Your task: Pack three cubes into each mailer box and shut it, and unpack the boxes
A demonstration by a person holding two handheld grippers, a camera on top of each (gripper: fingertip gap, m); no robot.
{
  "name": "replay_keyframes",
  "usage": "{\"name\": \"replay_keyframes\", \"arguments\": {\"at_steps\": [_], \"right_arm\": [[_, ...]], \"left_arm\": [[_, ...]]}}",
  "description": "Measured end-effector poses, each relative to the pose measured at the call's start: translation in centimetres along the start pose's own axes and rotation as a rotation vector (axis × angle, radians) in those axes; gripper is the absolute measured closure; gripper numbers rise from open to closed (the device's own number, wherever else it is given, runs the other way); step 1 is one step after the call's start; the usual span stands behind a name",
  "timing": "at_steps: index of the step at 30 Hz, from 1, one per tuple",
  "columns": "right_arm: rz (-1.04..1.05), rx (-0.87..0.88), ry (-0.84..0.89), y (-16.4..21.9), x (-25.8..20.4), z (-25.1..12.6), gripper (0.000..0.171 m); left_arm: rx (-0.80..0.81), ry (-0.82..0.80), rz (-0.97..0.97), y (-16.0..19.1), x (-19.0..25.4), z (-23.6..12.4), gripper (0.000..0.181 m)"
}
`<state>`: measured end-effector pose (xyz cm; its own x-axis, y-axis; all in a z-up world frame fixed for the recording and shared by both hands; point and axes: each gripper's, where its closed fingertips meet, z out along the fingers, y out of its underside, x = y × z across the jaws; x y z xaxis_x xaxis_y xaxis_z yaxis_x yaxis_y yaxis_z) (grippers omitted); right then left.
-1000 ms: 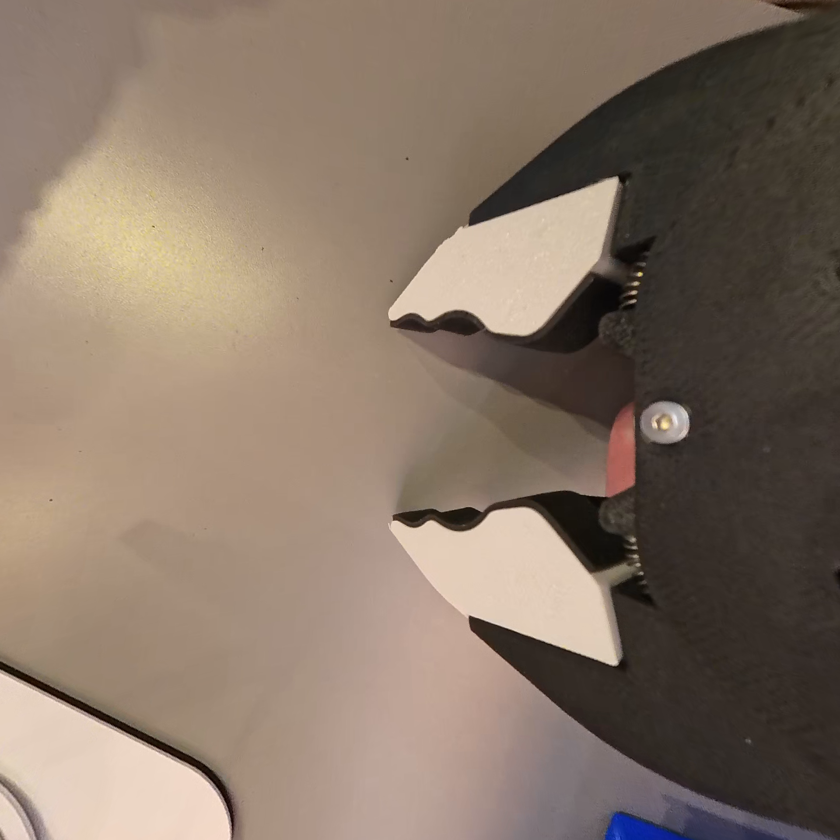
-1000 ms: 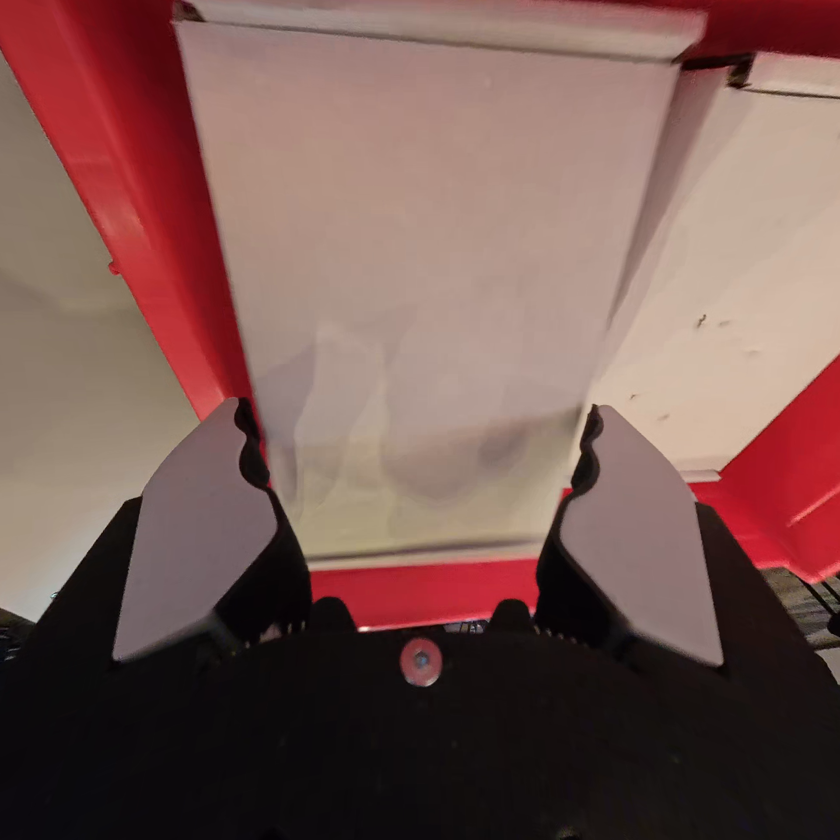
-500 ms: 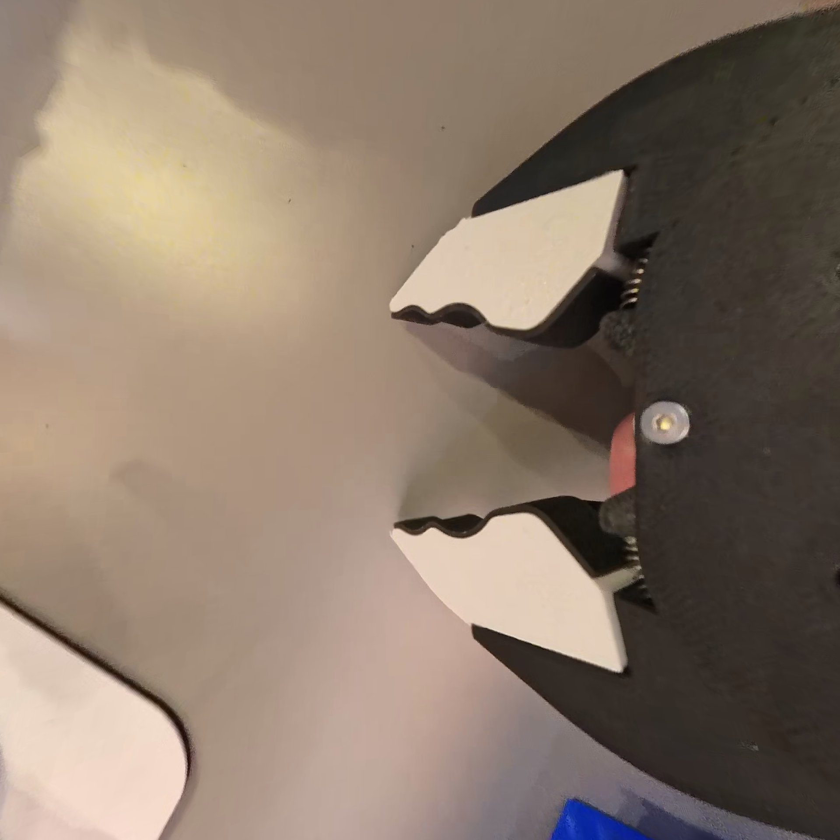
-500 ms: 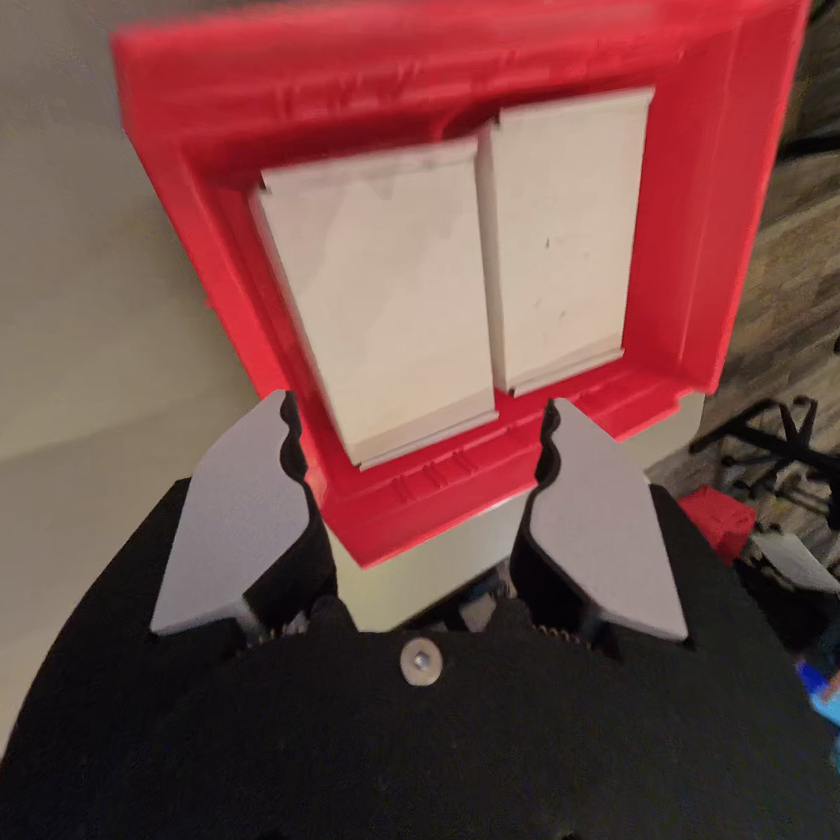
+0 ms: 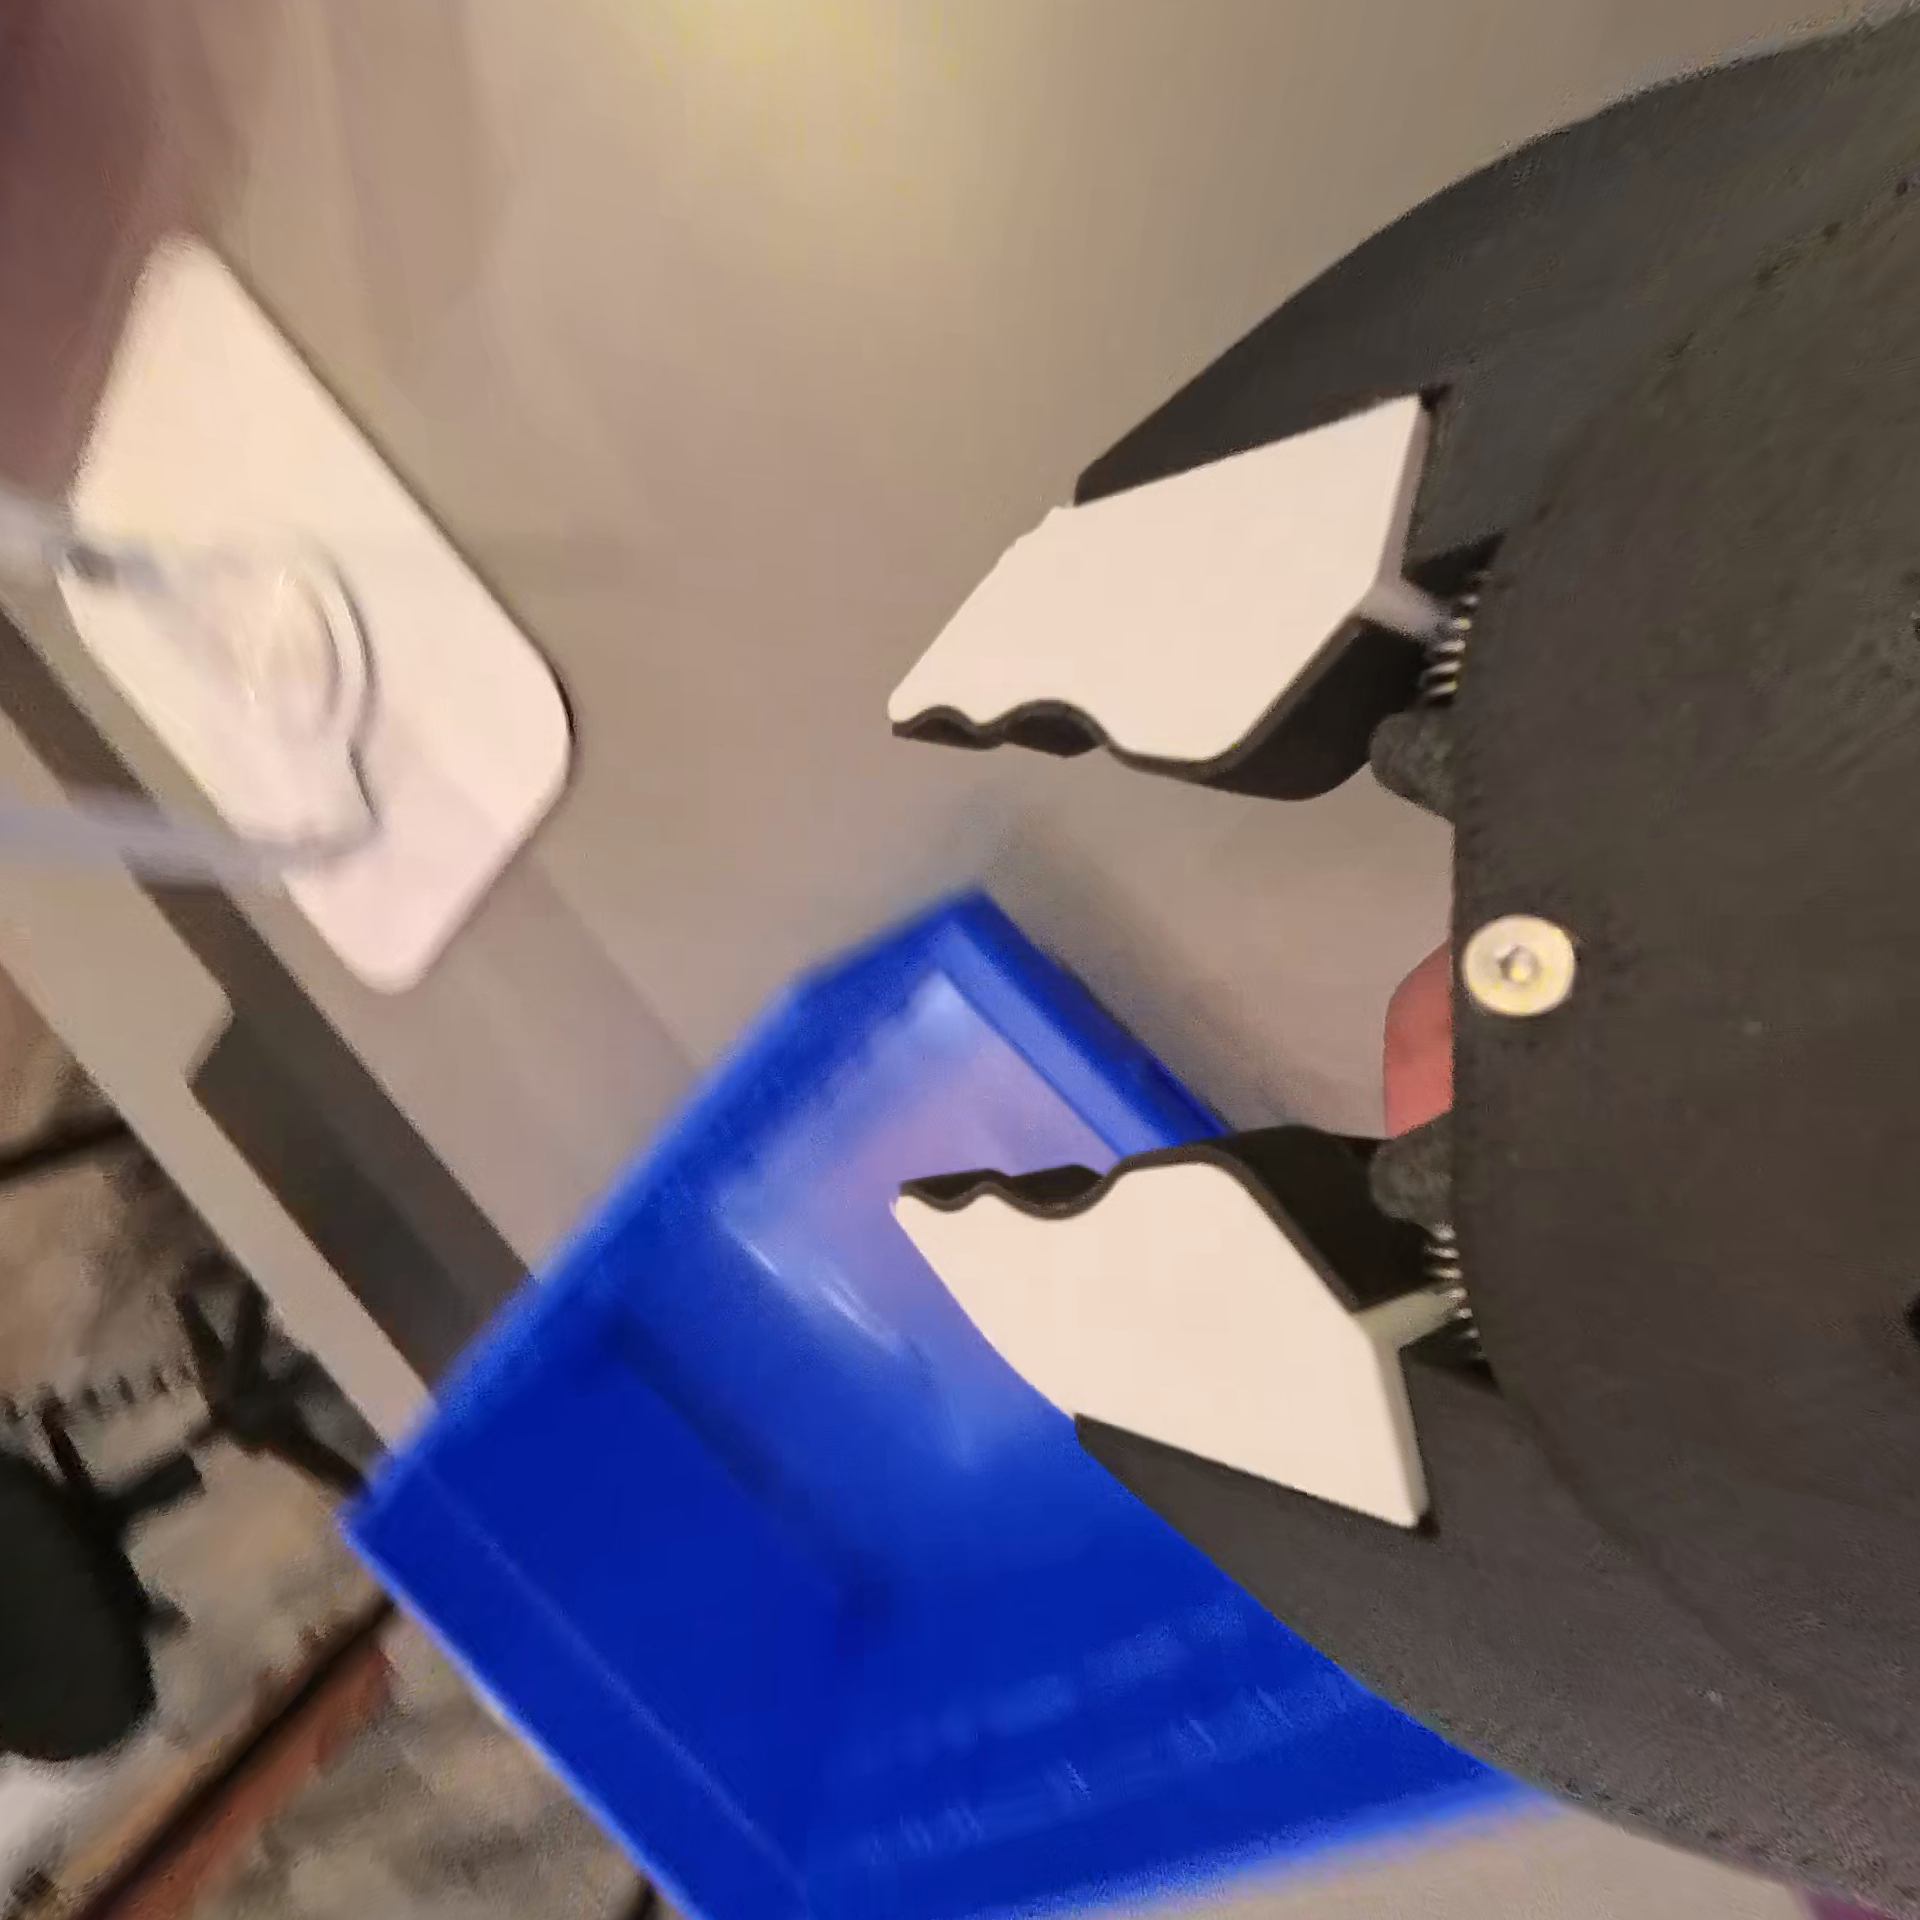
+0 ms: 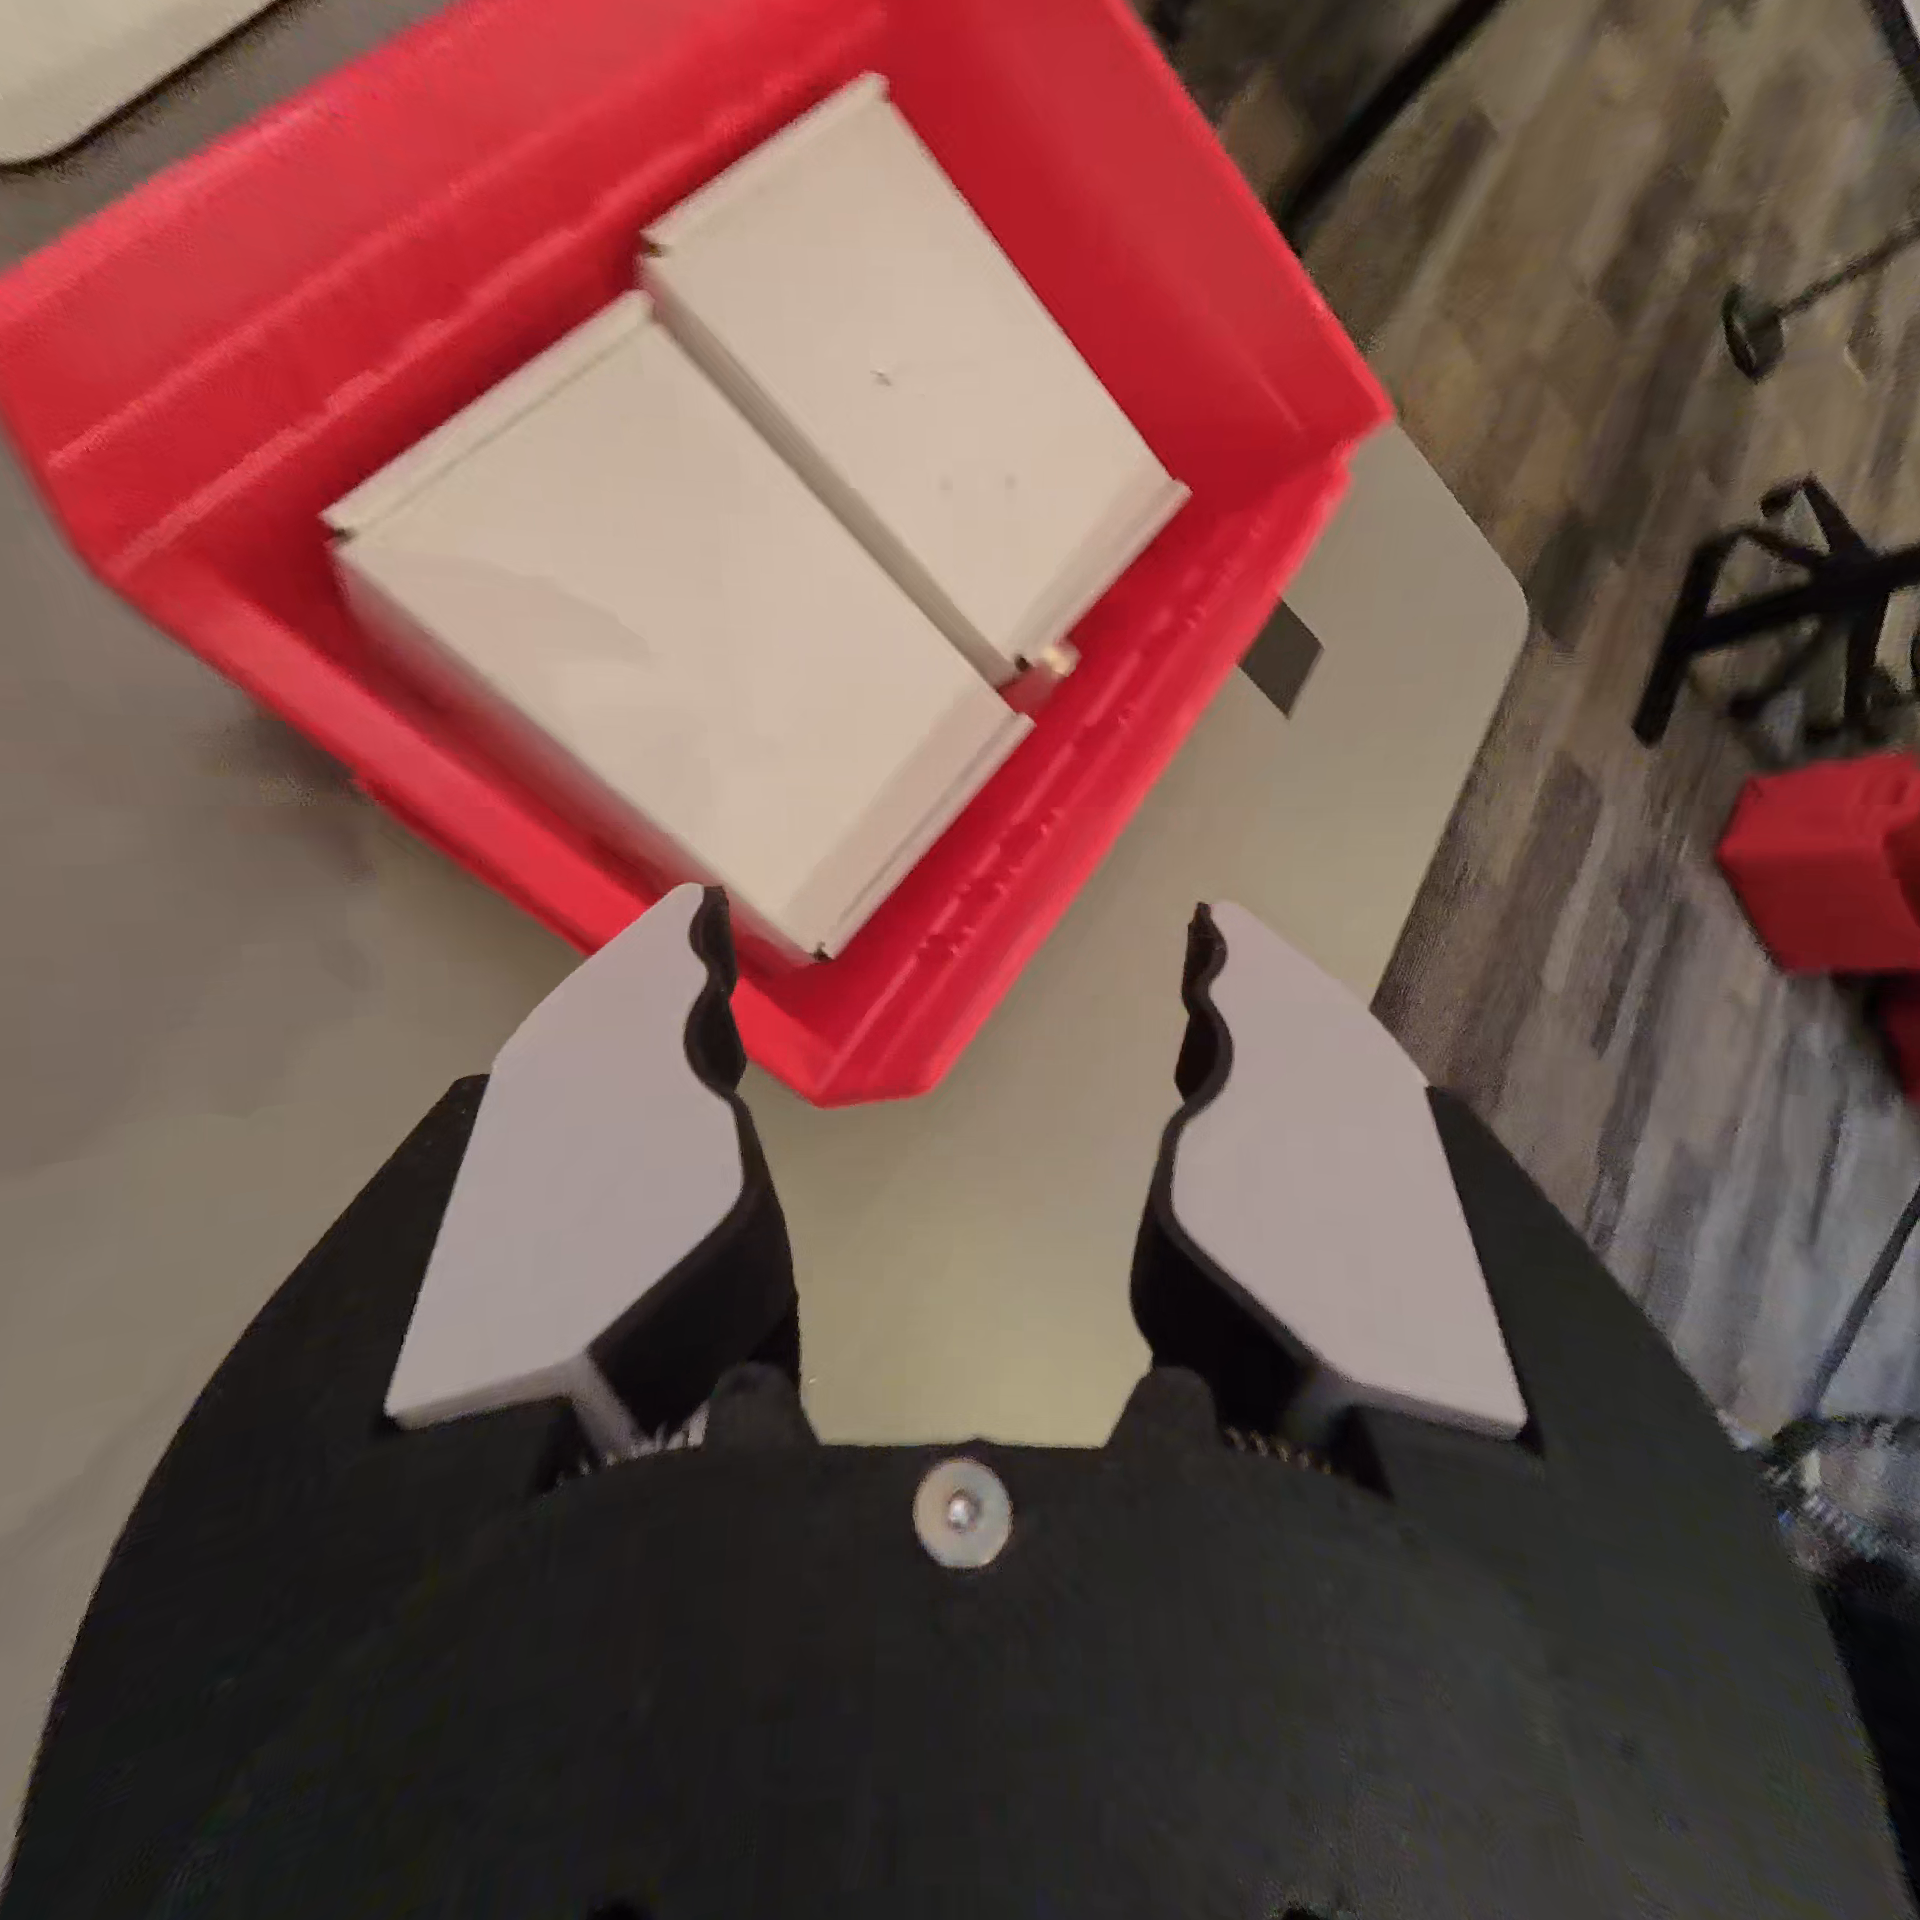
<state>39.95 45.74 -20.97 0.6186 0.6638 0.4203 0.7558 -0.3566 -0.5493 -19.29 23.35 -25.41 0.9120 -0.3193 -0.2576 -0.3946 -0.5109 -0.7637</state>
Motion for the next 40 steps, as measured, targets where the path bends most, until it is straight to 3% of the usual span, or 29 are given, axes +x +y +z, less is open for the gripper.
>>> {"name": "replay_keyframes", "arguments": {"at_steps": [1, 7, 10, 13, 15, 17, 19, 21, 24, 26, 32, 40], "right_arm": [[0.024, -0.007, 0.029, 0.7, 0.7, 0.1, 0.085], [0.252, -0.039, -0.02, 3.9, 1.1, 2.6, 0.087], [0.332, -0.069, -0.019, 4.8, 1.0, 4.0, 0.081], [0.434, -0.066, -0.086, 4.9, 0.2, 5.3, 0.085], [0.382, -0.038, -0.118, 4.5, -0.6, 6.1, 0.102], [0.318, -0.058, -0.09, 4.9, -0.9, 6.9, 0.114], [0.302, -0.064, -0.089, 4.8, -1.3, 7.5, 0.129], [0.315, -0.047, -0.054, 4.5, -1.0, 7.8, 0.135], [0.36, -0.039, -0.067, 4.4, -0.6, 8.0, 0.145], [0.393, -0.03, -0.083, 4.3, -0.4, 8.2, 0.151], [0.489, 0.025, -0.129, 4.0, 0.0, 8.5, 0.164], [0.497, 0.023, -0.173, 5.0, -1.0, 7.1, 0.166]], "left_arm": [[-0.037, -0.062, -0.012, 0.8, -2.2, -0.7, 0.103], [-0.069, -0.428, -0.277, 5.4, -14.7, -5.5, 0.082], [-0.158, -0.465, -0.355, 8.9, -17.5, -5.4, 0.078], [-0.193, -0.42, -0.408, 10.6, -17.8, -3.7, 0.089], [-0.25, -0.375, -0.434, 11.8, -17.5, -2.3, 0.098], [-0.294, -0.328, -0.423, 12.4, -16.9, -1.1, 0.119], [-0.309, -0.354, -0.393, 12.8, -17.4, -0.2, 0.125], [-0.277, -0.377, -0.399, 12.5, -18.1, 0.3, 0.136], [-0.288, -0.35, -0.414, 12.3, -18.5, 1.0, 0.138], [-0.27, -0.35, -0.393, 12.1, -18.6, 1.4, 0.168], [-0.218, -0.254, -0.497, 11.9, -18.0, 1.8, 0.176], [-0.205, -0.206, -0.488, 12.2, -16.4, 0.8, 0.177]]}}
